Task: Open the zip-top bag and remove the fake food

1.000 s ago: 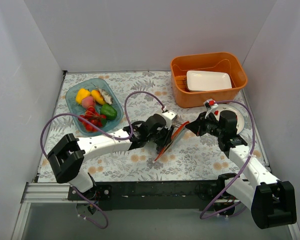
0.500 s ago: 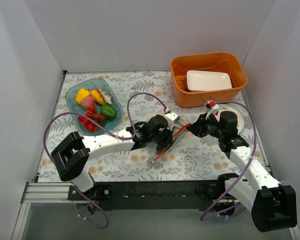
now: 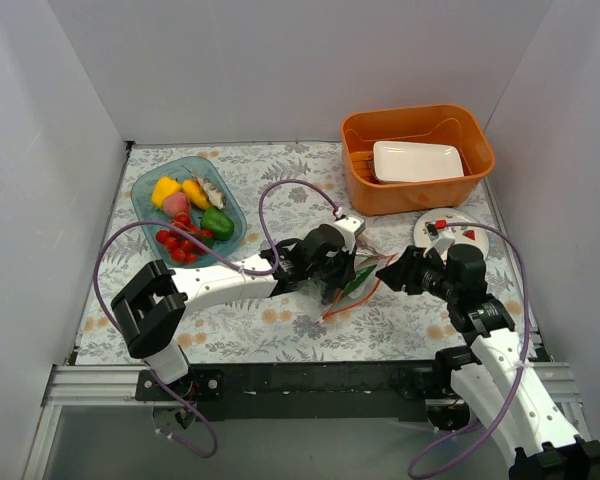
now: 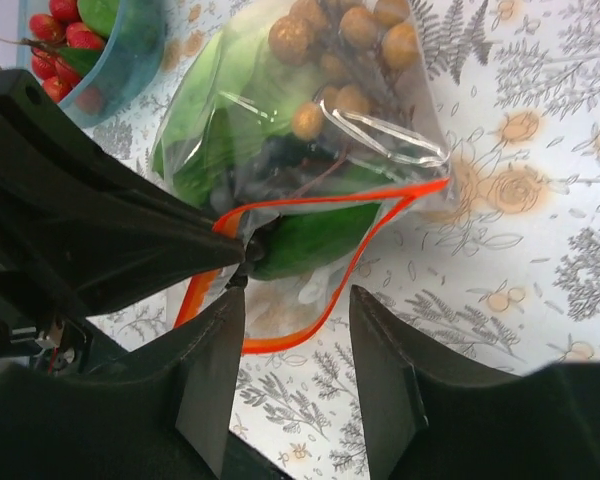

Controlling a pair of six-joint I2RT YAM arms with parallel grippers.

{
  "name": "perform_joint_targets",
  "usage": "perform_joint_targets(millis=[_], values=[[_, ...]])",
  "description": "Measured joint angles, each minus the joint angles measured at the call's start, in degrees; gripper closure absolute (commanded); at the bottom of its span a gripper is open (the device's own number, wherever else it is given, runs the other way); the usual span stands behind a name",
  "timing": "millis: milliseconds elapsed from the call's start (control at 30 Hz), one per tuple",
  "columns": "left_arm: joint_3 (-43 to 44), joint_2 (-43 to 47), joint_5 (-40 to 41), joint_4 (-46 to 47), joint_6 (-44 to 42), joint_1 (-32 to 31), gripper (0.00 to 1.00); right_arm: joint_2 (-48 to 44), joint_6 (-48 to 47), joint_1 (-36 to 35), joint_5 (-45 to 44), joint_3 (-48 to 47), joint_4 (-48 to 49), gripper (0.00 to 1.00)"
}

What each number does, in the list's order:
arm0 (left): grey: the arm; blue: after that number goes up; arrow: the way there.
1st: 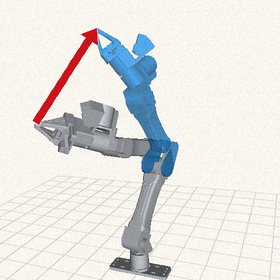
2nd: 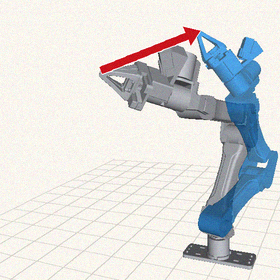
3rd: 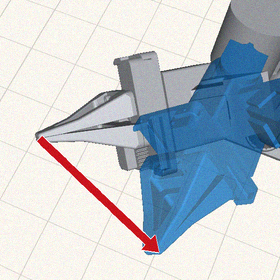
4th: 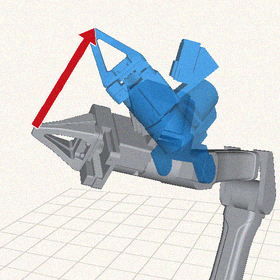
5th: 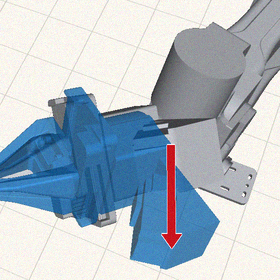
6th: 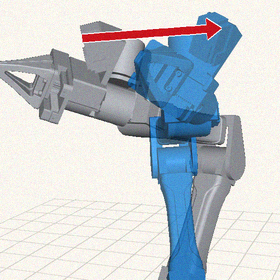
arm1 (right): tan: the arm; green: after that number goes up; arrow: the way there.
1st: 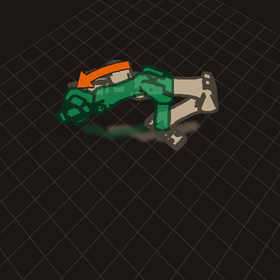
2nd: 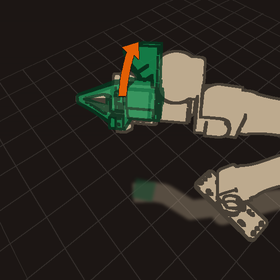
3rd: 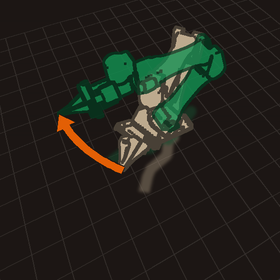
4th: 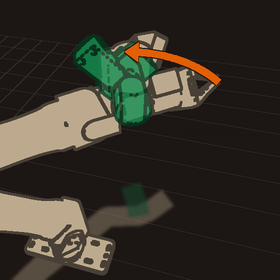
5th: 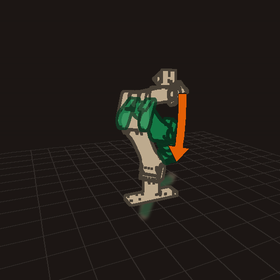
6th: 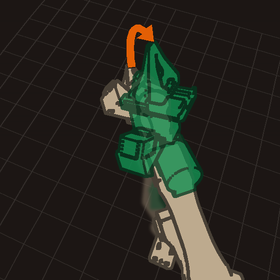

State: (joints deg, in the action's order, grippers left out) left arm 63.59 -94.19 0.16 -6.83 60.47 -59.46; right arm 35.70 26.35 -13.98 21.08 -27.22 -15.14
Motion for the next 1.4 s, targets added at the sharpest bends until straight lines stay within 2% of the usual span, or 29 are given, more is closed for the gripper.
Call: perform_joint_targets(millis=[267, 333, 400, 433, 533, 600, 767, 967, 1033, 1100, 1133, 1167, 1400], values=[[0.33, 0.00, 0.52, 0.61, 2.12, -0.20, 1.00, -2.91, 5.55, -4.33, -3.91, 5.11, -2.38, 0.46], [0.33, 0.02, 0.52, 0.90, 2.38, -0.24, 1.00, -2.27, 6.91, -5.53, -5.01, 6.88, -1.16, 0.50], [0.31, 0.13, 0.50, 1.11, 2.62, -0.28, 1.00, -0.90, 8.04, -6.93, -6.29, 8.11, -0.13, 0.58], [0.31, 0.24, 0.50, 1.20, 2.67, -0.28, 1.00, 0.22, 8.61, -7.85, -7.23, 8.50, 0.35, 0.73], [0.31, 0.79, 0.57, 1.51, 2.93, -0.28, 1.00, 3.39, 9.90, -9.44, -9.64, 8.83, 2.01, 0.94], [0.31, 1.33, 1.51, 1.53, 3.28, -0.28, 1.00, 4.04, 10.25, -9.53, -11.37, 9.20, 2.49, 0.99], [0.31, 2.91, 6.43, -0.07, 5.25, -0.11, 1.00, 4.92, 10.38, -9.14, -16.02, 9.35, 2.38, 0.99], [0.31, 5.05, 11.08, -2.64, 7.67, 2.01, 1.00, 7.85, 9.09, -6.56, -17.57, 9.31, 1.49, 0.99], [0.31, 5.38, 11.56, -2.62, 8.15, 2.36, 1.00, 7.32, 9.01, -6.12, -17.29, 9.29, 1.51, 0.87], [0.31, 5.40, 11.32, -2.58, 8.37, 2.38, 1.00, 5.97, 8.96, -5.95, -16.50, 9.25, 1.09, 0.80], [0.31, 5.38, 10.93, -2.60, 8.41, 2.36, 1.00, 4.50, 8.83, -5.92, -15.85, 8.87, -0.11, 0.72], [0.35, 5.25, 10.29, -2.54, 8.46, 2.36, 1.00, 4.09, 8.94, -5.90, -15.67, 8.76, -0.39, 0.69], [5.16, -0.72, 6.86, -1.60, 8.39, 1.33, 1.00, -1.18, 9.75, -7.23, -11.08, 1.53, -4.90, 0.67]])
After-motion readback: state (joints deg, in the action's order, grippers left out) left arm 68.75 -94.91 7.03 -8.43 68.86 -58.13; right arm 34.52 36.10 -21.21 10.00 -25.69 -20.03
